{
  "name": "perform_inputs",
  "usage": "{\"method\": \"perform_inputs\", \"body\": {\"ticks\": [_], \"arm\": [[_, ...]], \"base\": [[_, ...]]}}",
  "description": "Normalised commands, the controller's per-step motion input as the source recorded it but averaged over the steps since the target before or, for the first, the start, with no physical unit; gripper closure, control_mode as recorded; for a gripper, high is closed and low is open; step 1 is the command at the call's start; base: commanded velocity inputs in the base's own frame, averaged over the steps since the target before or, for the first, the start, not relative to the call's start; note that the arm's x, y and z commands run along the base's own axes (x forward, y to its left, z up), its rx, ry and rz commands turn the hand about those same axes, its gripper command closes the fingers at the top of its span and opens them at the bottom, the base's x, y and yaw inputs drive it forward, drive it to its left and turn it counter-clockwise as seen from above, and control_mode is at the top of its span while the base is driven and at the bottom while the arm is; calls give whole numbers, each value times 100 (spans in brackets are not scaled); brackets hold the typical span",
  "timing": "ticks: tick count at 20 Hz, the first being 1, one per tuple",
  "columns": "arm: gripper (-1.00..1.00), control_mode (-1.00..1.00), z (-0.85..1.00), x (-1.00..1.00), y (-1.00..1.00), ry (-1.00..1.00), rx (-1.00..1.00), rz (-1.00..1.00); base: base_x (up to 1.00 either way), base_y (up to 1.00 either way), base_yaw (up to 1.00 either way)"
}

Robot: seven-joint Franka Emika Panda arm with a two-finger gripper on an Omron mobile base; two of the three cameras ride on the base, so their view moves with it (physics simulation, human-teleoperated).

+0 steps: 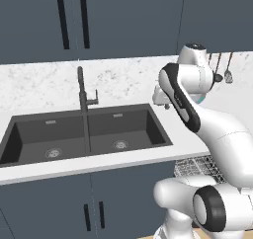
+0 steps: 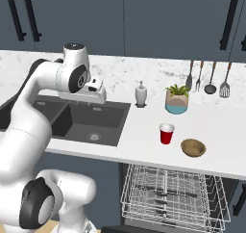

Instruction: Pick up the cup and bowl from the counter, place them in the dishwasher, and close the dishwasher door.

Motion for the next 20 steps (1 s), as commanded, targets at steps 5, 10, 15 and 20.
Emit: {"method": "perform_inputs", "body": {"ticks": [5, 10, 15, 20], "arm": [[-100, -100, 0, -34, -23, -1, 1, -8], [-100, -100, -9, -47, -57, 0, 7, -26], [-100, -100, -25, -18, -61, 2, 5, -34], [-100, -100, -36, 0, -52, 5, 0, -39]], "base": [[0, 0, 0], [0, 0, 0], [0, 0, 0], [0, 0, 0]]}}
